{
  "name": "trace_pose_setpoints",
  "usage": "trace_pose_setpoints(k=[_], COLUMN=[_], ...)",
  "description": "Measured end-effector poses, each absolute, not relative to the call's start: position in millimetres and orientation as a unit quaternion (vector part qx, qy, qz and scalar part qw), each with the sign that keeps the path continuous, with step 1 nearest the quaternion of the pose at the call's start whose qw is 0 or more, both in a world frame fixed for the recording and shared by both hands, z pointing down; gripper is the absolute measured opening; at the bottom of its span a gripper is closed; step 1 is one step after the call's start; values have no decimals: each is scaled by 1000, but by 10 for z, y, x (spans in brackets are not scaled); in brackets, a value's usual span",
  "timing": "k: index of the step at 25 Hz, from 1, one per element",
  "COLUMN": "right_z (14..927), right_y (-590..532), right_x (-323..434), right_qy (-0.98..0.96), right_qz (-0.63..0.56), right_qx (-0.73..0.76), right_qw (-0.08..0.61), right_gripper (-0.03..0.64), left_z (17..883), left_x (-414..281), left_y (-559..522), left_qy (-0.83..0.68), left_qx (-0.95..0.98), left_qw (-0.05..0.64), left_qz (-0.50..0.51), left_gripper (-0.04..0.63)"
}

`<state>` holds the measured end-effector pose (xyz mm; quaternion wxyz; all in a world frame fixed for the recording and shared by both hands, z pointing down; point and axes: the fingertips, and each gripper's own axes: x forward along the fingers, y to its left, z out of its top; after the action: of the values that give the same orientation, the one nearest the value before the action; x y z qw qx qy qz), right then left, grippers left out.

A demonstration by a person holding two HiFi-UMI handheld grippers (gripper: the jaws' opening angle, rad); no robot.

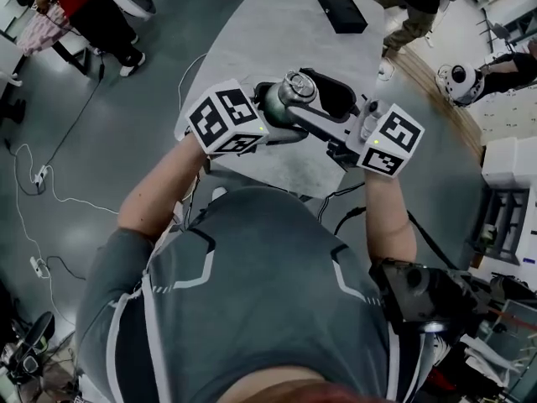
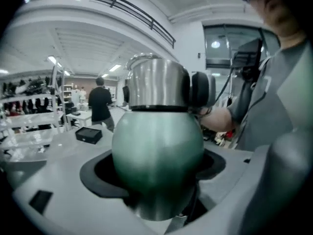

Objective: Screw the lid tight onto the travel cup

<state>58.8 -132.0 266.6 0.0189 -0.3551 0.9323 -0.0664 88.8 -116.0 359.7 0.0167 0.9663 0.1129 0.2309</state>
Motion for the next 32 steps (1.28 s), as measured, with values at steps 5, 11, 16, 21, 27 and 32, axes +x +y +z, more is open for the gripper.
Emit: trace_pose_setpoints(k=[5, 11, 16, 21, 27, 32], right_z=[2521, 2639, 2824, 2721, 2628, 2709], right_y=[-1152, -1316, -1416, -1389, -1333, -1339], right_x=[425, 572, 566, 586, 753, 1004], right_qy=[961, 924, 895, 907, 899, 872], right_qz=[-41, -62, -91, -72, -47, -54], right_qx=[-274, -375, -435, -413, -434, -487], right_qw=[28, 39, 44, 22, 20, 18], right_gripper=[262, 258, 256, 258, 270, 224], left_z=[3422, 3548, 3737, 3629, 3637, 3695], left_x=[805, 908, 866, 892, 728, 637], left_y=[-908, -1186, -1321, -1317, -1393, -1571], left_qy=[184, 75, 27, 45, 40, -2], left_qx=[961, 970, 969, 974, 984, 989], left_qw=[23, 6, 9, 9, 42, 50], left_qz=[204, 230, 246, 221, 168, 136], left_gripper=[402, 402, 401, 402, 402, 402])
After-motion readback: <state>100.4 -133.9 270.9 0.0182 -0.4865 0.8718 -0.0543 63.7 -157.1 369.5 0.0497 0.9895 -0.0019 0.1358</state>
